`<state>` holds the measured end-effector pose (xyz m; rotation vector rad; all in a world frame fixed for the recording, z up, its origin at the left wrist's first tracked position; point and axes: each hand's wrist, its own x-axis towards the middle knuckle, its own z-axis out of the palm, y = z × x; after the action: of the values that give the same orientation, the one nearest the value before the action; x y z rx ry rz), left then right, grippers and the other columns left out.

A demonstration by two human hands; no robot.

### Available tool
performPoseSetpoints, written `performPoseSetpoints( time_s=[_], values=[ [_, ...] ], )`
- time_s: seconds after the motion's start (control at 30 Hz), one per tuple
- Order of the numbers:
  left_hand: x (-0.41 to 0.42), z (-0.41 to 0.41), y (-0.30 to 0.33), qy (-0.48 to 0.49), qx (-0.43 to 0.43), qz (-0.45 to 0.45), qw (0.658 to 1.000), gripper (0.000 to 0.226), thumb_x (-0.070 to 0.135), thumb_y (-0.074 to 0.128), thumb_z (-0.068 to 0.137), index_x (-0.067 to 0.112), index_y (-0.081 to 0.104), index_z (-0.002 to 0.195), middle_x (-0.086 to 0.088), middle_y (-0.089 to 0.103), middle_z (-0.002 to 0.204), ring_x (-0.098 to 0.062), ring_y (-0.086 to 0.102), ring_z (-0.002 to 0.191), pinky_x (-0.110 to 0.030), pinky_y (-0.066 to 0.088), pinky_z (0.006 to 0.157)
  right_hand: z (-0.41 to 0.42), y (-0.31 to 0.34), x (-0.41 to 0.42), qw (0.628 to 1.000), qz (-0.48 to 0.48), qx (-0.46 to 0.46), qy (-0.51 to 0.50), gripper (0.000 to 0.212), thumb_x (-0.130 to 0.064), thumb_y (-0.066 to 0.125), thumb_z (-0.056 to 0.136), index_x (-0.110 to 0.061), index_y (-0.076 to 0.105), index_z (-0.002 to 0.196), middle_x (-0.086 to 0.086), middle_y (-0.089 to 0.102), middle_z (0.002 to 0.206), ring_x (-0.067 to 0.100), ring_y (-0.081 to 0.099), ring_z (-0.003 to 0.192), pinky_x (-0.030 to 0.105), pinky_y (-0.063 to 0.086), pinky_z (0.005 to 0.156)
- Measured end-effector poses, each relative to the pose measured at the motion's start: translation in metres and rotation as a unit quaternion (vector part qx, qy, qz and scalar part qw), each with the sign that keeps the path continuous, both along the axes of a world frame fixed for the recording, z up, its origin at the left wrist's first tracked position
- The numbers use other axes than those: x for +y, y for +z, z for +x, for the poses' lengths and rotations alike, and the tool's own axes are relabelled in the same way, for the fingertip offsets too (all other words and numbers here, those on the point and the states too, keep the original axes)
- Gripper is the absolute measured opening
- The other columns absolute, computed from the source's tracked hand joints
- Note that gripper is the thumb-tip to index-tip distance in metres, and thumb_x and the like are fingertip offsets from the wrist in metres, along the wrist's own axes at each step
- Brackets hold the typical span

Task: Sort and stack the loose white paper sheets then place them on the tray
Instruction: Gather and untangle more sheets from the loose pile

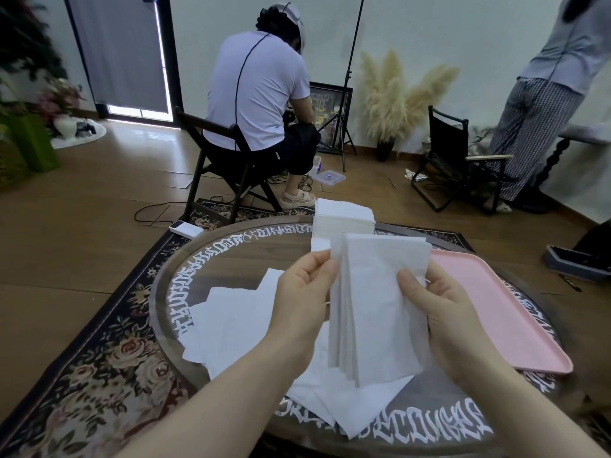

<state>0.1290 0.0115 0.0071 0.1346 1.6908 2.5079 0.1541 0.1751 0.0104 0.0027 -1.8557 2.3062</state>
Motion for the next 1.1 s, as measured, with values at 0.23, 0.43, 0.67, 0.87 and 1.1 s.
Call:
performPoseSetpoints(
  time_s=[0.23, 0.43, 0.67, 0.87, 1.1],
  values=[
    [0.003, 0.004, 0.000, -0.031, 0.010, 0.013, 0.999, 0.017, 0.021, 0.055, 0.099, 0.020, 0.070, 0.105, -0.002, 0.076, 0.098, -0.012, 0.069, 0.082, -0.028, 0.058, 0.067, -0.001, -0.001, 0.003, 0.999, 0.030, -0.026, 0.002, 0.036, -0.026, 0.061, 0.083, -0.016, 0.068, 0.116, 0.010, 0.075, 0.107, 0.026, 0.072, 0.089, 0.034, 0.058, 0.069],
    [0.002, 0.005, 0.000, -0.031, 0.006, 0.026, 0.999, 0.018, 0.021, 0.053, 0.100, 0.021, 0.070, 0.106, -0.006, 0.075, 0.102, -0.015, 0.068, 0.086, -0.031, 0.057, 0.070, 0.000, -0.002, -0.002, 0.999, 0.036, -0.036, -0.002, 0.034, -0.023, 0.060, 0.084, -0.013, 0.067, 0.116, 0.013, 0.075, 0.106, 0.027, 0.070, 0.088, 0.041, 0.055, 0.078],
    [0.002, 0.005, 0.000, -0.031, 0.037, -0.004, 0.999, 0.022, 0.018, 0.049, 0.102, 0.021, 0.071, 0.103, -0.001, 0.076, 0.096, -0.011, 0.070, 0.082, -0.029, 0.059, 0.070, -0.001, -0.004, 0.001, 0.997, 0.066, -0.033, -0.031, 0.024, -0.020, 0.056, 0.094, -0.017, 0.068, 0.114, 0.006, 0.076, 0.103, 0.022, 0.073, 0.086, 0.034, 0.054, 0.070],
    [0.002, 0.007, 0.002, -0.043, 0.033, -0.006, 0.998, 0.023, 0.023, 0.047, 0.103, 0.017, 0.070, 0.101, 0.001, 0.076, 0.091, -0.009, 0.070, 0.079, -0.027, 0.058, 0.065, -0.001, -0.006, 0.002, 0.995, 0.082, -0.035, -0.037, 0.021, -0.021, 0.056, 0.096, -0.018, 0.068, 0.113, 0.006, 0.076, 0.104, 0.027, 0.072, 0.092, 0.038, 0.055, 0.074],
    [0.006, 0.014, 0.002, -0.077, 0.069, -0.002, 0.995, 0.039, 0.037, 0.074, 0.082, 0.015, 0.063, 0.113, -0.003, 0.075, 0.107, -0.019, 0.072, 0.098, -0.033, 0.058, 0.082, 0.002, -0.009, -0.007, 0.996, 0.074, -0.031, -0.036, 0.024, -0.021, 0.058, 0.093, -0.010, 0.065, 0.113, 0.012, 0.075, 0.104, 0.032, 0.071, 0.096, 0.045, 0.056, 0.082]
  ],
)
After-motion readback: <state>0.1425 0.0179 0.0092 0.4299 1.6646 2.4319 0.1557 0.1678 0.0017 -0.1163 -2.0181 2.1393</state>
